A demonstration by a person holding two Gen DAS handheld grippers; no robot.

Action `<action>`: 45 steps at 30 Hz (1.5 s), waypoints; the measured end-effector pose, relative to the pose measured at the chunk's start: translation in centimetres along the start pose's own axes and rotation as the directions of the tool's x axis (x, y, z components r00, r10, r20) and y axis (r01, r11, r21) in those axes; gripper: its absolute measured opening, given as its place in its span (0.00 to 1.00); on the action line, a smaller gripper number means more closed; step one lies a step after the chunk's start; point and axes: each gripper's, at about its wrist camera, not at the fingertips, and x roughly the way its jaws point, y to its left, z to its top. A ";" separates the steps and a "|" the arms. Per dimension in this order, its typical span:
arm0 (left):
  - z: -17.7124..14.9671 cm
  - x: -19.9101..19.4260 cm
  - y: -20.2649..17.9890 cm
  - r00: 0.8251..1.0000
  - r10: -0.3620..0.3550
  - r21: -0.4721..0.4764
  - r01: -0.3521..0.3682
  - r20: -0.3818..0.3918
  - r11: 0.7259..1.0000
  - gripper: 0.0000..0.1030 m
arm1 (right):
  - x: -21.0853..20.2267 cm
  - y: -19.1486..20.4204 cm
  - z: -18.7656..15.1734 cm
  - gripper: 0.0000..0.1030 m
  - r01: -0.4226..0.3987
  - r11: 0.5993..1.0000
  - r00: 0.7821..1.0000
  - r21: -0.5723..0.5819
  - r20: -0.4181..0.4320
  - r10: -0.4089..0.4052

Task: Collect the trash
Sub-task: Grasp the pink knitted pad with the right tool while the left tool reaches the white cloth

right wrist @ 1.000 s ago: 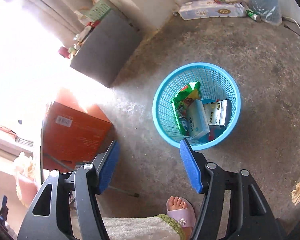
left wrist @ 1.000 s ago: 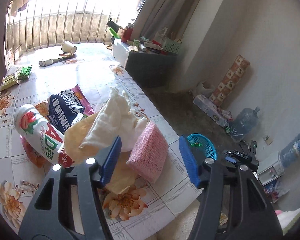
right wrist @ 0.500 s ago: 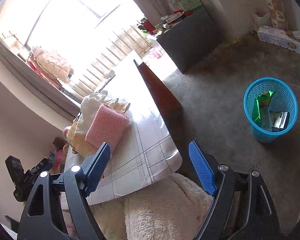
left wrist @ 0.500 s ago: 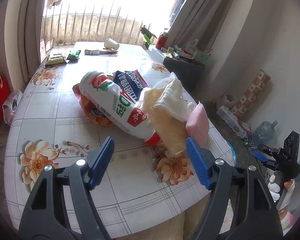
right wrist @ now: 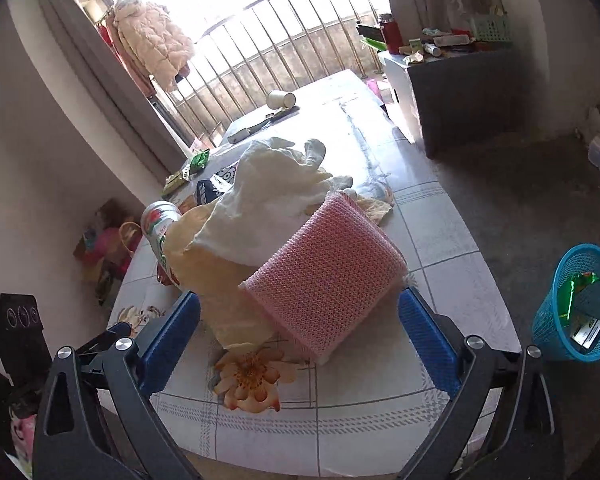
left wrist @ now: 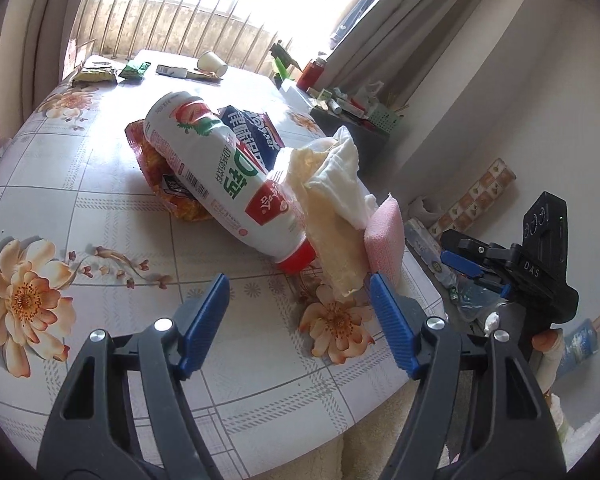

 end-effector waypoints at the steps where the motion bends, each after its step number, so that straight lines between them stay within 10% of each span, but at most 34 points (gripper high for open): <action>1: 0.4 0.2 -0.4 0.999 -0.044 0.003 0.044 0.006 0.999 0.60 | 0.8 -1.2 0.0 0.94 -0.035 0.996 0.999 0.085 -0.023 0.037; 8: 3.8 5.7 -4.6 0.985 -0.167 0.066 0.170 -0.049 0.983 0.36 | 4.9 -6.9 -1.2 0.88 -0.180 0.861 0.969 0.476 -0.067 0.239; 18: 3.3 12.8 -9.0 0.977 -0.061 0.139 0.091 -0.205 0.986 0.22 | 5.7 -8.0 -2.3 0.64 -0.238 0.809 0.949 0.538 -0.050 0.312; 25: 1.2 12.0 -9.7 0.951 -0.154 0.091 0.184 -0.268 0.979 0.22 | 2.7 -8.5 -3.4 0.63 -0.226 0.834 0.955 0.503 -0.053 0.291; 32: -3.2 12.1 -12.0 0.891 -0.223 0.105 0.285 -0.395 0.953 0.24 | -1.3 -8.7 -5.1 0.63 -0.043 0.922 0.991 0.385 -0.103 0.089; 39: 1.4 8.7 -11.0 0.987 -0.044 0.281 0.086 -0.153 0.956 0.50 | -2.0 -7.6 -5.1 0.80 0.066 0.961 0.995 0.267 -0.095 -0.042; 45: 5.9 11.3 -11.3 0.971 0.237 0.463 -0.197 -0.028 0.864 0.60 | -0.4 -4.8 -4.6 0.82 0.159 0.980 0.984 0.120 -0.101 -0.147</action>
